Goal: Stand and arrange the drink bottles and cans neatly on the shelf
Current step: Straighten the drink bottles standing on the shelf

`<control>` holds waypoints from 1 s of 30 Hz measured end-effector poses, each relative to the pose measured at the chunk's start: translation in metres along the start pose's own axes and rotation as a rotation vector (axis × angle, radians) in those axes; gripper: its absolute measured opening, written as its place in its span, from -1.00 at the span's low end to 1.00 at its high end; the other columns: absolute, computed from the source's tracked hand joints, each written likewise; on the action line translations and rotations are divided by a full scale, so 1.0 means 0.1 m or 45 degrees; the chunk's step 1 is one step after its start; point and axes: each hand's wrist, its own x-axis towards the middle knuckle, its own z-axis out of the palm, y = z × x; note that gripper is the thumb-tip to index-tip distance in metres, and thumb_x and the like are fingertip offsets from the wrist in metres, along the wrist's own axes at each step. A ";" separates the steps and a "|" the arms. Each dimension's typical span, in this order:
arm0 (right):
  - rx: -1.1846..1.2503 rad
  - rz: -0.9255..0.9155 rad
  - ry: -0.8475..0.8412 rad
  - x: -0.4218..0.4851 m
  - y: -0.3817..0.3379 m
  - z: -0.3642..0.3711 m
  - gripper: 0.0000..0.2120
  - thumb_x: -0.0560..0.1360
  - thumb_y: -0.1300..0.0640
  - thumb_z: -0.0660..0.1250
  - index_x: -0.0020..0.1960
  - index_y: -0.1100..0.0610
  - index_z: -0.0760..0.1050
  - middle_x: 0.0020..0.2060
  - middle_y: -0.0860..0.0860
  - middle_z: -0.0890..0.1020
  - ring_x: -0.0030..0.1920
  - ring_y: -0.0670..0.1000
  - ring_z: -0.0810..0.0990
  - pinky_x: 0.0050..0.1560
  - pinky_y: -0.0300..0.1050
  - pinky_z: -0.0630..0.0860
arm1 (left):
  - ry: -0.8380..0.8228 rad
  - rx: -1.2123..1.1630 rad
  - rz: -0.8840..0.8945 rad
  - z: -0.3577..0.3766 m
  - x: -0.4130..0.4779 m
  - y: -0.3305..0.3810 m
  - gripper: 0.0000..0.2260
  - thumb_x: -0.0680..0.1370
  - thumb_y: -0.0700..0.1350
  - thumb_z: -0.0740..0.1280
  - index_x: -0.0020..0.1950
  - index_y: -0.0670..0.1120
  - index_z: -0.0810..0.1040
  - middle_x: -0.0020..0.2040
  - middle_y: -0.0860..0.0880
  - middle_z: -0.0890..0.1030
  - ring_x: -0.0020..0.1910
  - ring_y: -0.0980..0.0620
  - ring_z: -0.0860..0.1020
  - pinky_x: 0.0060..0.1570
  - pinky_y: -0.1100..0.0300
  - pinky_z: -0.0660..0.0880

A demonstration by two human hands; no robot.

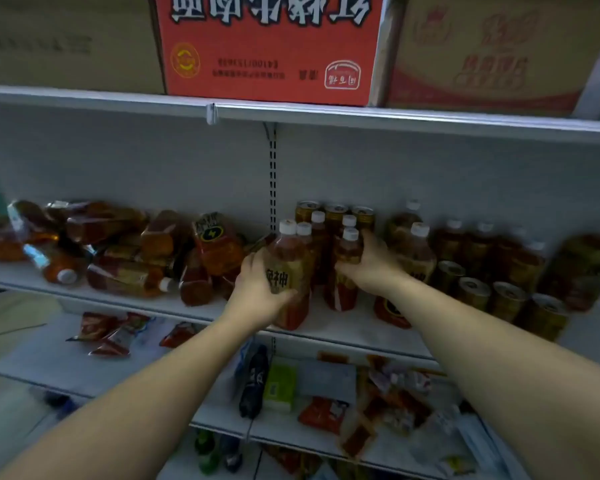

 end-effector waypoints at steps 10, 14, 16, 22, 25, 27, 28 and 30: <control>0.167 0.164 0.191 0.20 0.04 0.38 -0.13 0.26 -0.22 0.45 0.44 0.08 0.24 0.33 0.08 0.42 0.35 0.13 0.39 0.34 0.07 0.38 | 0.075 -0.201 -0.056 0.40 0.31 -0.20 0.01 0.29 0.07 0.56 0.53 0.13 -0.05 0.47 -0.08 0.16 0.42 -0.11 0.27 0.34 -0.04 0.34; 0.278 0.196 0.183 0.25 0.13 0.44 -0.07 0.34 -0.03 0.53 0.52 0.09 0.07 0.47 0.11 0.22 0.47 0.14 0.22 0.43 0.07 0.24 | 0.121 -0.224 -0.142 0.51 0.29 -0.15 0.05 0.30 0.02 0.57 0.53 0.15 -0.12 0.47 -0.08 0.14 0.39 -0.10 0.30 0.28 -0.01 0.37; 0.287 0.213 0.123 0.28 0.18 0.50 -0.09 0.42 0.00 0.48 0.55 0.10 -0.02 0.50 0.13 0.16 0.48 0.16 0.19 0.40 0.05 0.23 | 0.148 -0.214 -0.161 0.53 0.29 -0.12 0.04 0.30 0.02 0.57 0.53 0.15 -0.11 0.45 -0.08 0.16 0.37 -0.10 0.31 0.26 -0.01 0.37; 0.261 0.098 0.061 0.18 0.29 0.51 -0.19 0.46 0.02 0.42 0.54 0.08 0.02 0.43 0.16 0.28 0.38 0.21 0.34 0.30 0.05 0.34 | 0.238 -0.232 -0.227 0.57 0.18 -0.03 0.00 0.24 0.05 0.57 0.50 0.19 0.01 0.37 -0.06 0.28 0.29 -0.07 0.41 0.23 -0.06 0.46; 0.347 0.025 0.029 0.01 0.33 0.48 -0.21 0.43 -0.01 0.43 0.52 0.07 0.08 0.39 0.14 0.36 0.35 0.19 0.40 0.29 0.03 0.38 | 0.243 -0.314 -0.202 0.61 0.08 -0.05 0.01 0.16 0.15 0.58 0.47 0.23 0.07 0.31 -0.01 0.41 0.26 -0.01 0.48 0.16 -0.08 0.52; 0.388 -0.020 0.052 -0.14 0.35 0.44 -0.23 0.40 -0.02 0.45 0.49 0.05 0.16 0.36 0.08 0.40 0.34 0.12 0.41 0.26 -0.06 0.36 | 0.223 -0.341 -0.202 0.63 0.02 -0.04 0.02 0.15 0.15 0.59 0.47 0.25 0.07 0.32 0.00 0.41 0.27 0.00 0.47 0.18 -0.08 0.51; 0.413 -0.029 0.063 -0.23 0.35 0.41 -0.25 0.39 -0.03 0.46 0.48 0.03 0.19 0.34 0.05 0.43 0.32 0.08 0.43 0.25 -0.08 0.37 | 0.208 -0.349 -0.193 0.63 -0.01 -0.02 0.02 0.15 0.14 0.58 0.47 0.26 0.07 0.33 0.00 0.40 0.28 0.00 0.46 0.20 -0.07 0.50; 0.450 -0.009 0.080 -0.40 0.37 0.35 -0.29 0.39 -0.06 0.46 0.44 -0.03 0.23 0.28 -0.01 0.46 0.26 0.03 0.47 0.20 -0.06 0.42 | 0.175 -0.371 -0.146 0.65 -0.04 0.01 0.01 0.15 0.13 0.58 0.46 0.26 0.08 0.32 0.00 0.42 0.27 0.00 0.47 0.20 -0.08 0.50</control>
